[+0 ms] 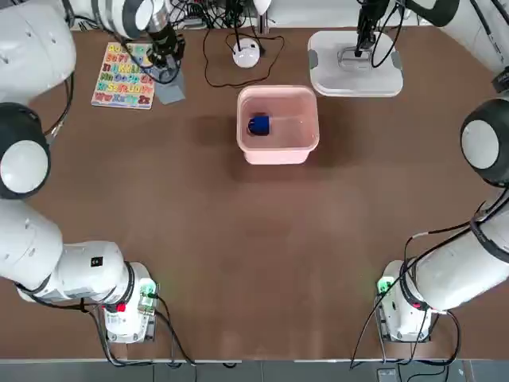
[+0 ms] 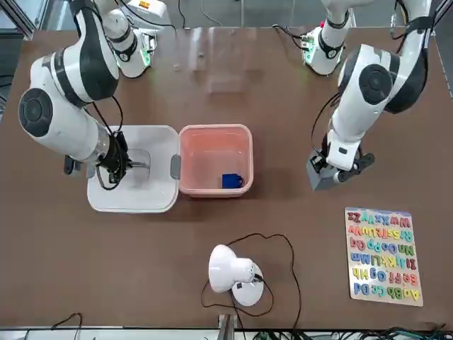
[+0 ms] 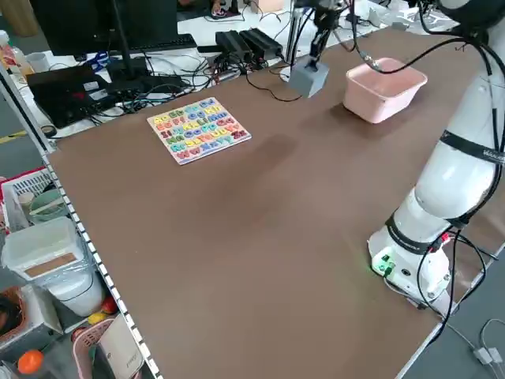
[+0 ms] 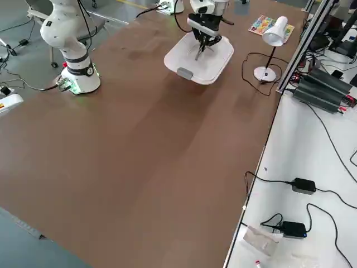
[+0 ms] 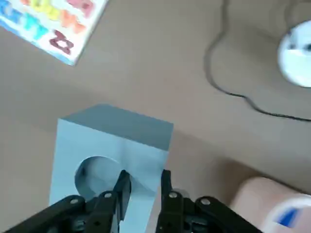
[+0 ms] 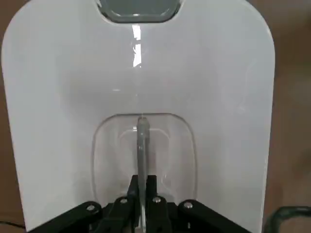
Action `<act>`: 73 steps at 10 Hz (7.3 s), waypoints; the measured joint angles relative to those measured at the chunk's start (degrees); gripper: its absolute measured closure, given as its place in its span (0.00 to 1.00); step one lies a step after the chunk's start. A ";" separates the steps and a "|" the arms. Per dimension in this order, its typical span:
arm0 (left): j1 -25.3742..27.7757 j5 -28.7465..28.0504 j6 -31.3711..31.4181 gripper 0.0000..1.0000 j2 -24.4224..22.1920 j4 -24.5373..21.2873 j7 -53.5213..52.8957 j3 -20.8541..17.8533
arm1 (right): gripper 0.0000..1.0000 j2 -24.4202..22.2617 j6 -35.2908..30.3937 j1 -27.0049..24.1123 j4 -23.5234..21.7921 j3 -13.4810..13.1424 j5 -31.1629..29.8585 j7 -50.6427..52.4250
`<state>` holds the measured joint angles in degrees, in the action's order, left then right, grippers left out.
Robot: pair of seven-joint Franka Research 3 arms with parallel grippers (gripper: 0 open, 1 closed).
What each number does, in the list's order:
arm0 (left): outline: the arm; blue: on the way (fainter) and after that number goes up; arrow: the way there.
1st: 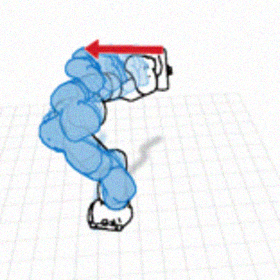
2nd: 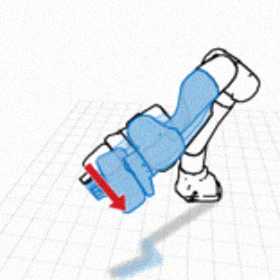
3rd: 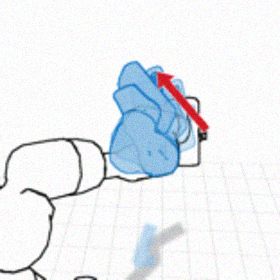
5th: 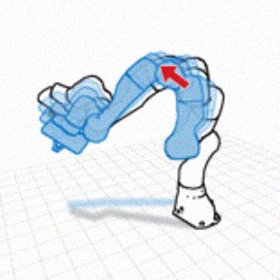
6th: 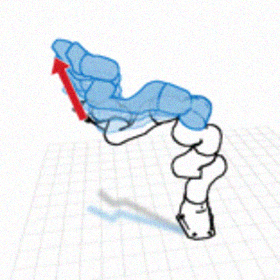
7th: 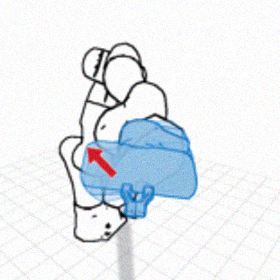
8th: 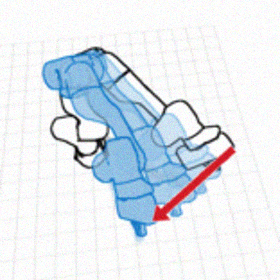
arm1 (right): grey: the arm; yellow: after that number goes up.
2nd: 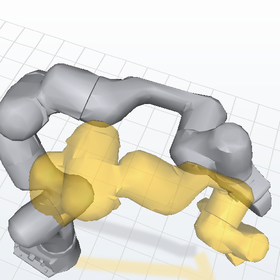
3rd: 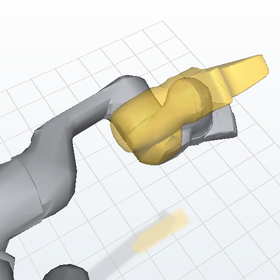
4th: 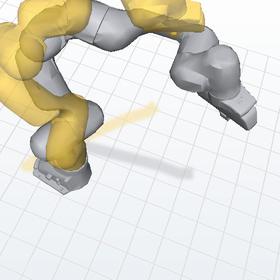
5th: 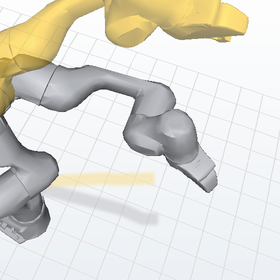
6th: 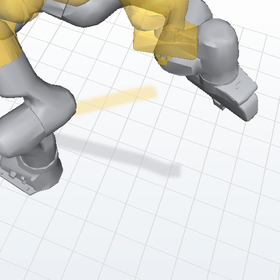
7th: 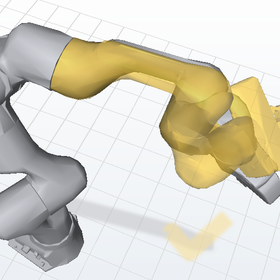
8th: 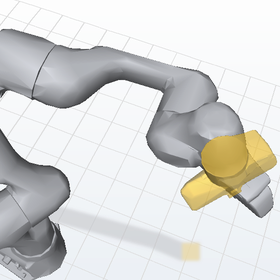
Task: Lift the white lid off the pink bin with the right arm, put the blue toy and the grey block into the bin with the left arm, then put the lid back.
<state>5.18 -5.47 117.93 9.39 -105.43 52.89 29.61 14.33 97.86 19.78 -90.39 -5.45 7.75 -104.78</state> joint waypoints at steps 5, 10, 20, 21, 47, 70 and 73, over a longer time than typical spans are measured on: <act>-17.15 -1.14 -1.70 0.71 10.28 16.10 21.66 2.40 | 0.93 0.00 0.00 -0.01 0.01 -0.01 0.00 0.00; -27.11 -6.18 1.59 0.71 24.06 24.48 30.95 2.15 | 0.93 0.00 0.00 -0.02 0.04 0.00 0.00 0.00; -22.61 -8.92 -3.70 0.01 20.04 27.64 26.02 -3.17 | 0.93 0.00 0.58 0.38 0.10 0.39 0.98 0.01; -18.17 -8.92 -5.70 0.01 18.41 27.63 21.27 -3.18 | 0.93 -0.01 1.71 1.44 0.25 0.54 2.26 -0.08; -8.31 6.10 -31.56 0.00 -2.12 25.12 -52.79 -25.60 | 0.93 12.80 19.42 22.65 -0.32 1.03 3.91 -13.95; -8.05 6.13 -32.44 0.00 -2.12 25.01 -49.64 -20.97 | 0.00 15.13 19.76 24.98 -0.25 0.55 4.00 -18.28; -7.88 6.13 -32.44 0.00 -2.22 25.11 -49.29 -20.99 | 0.00 15.11 19.46 24.75 -0.02 0.29 4.00 -18.28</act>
<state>-2.69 0.66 85.49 7.17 -80.32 3.60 8.63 29.44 117.32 44.53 -90.41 -5.16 11.75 -123.06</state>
